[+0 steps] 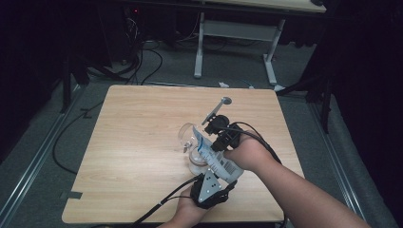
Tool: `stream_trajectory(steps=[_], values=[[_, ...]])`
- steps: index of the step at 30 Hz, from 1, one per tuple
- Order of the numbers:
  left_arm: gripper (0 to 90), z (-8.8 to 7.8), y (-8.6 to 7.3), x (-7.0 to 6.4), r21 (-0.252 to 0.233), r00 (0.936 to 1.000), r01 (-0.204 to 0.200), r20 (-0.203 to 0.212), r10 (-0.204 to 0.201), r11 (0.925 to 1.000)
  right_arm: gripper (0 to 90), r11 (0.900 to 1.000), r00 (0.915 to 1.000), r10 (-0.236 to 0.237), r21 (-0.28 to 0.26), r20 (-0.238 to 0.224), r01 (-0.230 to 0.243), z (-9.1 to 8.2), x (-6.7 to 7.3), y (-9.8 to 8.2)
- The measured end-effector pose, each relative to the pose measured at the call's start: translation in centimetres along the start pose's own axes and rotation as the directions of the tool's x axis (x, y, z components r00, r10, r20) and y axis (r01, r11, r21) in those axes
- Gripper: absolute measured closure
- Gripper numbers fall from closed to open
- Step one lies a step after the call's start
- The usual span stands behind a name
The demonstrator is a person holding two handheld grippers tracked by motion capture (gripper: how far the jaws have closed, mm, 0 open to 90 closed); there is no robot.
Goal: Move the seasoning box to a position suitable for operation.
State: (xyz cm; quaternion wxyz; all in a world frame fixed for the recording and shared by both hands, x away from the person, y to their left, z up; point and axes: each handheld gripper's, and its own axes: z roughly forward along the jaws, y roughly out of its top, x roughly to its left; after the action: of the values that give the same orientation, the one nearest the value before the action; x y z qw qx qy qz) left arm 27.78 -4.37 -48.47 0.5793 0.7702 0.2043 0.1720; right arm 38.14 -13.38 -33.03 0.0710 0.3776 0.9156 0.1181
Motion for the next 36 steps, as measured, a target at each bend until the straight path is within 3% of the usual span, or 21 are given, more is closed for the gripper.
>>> stream_trajectory(steps=[5,10,36], values=[[54.5,-0.01,0.01,0.03,-0.001,1.0,0.001,-0.001,-0.001,1.0,90.0,1.0,0.9998,0.019,0.006,-0.001,-0.019,0.05,0.16,0.08],[54.5,-0.01,0.08,0.1,-0.006,1.0,0.003,-0.004,-0.003,1.0,90.0,1.0,1.0,-0.004,-0.002,0.002,0.004,0.05,0.07,0.24],[54.7,0.06,0.36,0.3,-0.016,1.0,0.003,-0.006,-0.003,0.9999,90.0,1.0,1.0,-0.002,-0.009,0.004,0.002,-0.18,0.04,0.49]])
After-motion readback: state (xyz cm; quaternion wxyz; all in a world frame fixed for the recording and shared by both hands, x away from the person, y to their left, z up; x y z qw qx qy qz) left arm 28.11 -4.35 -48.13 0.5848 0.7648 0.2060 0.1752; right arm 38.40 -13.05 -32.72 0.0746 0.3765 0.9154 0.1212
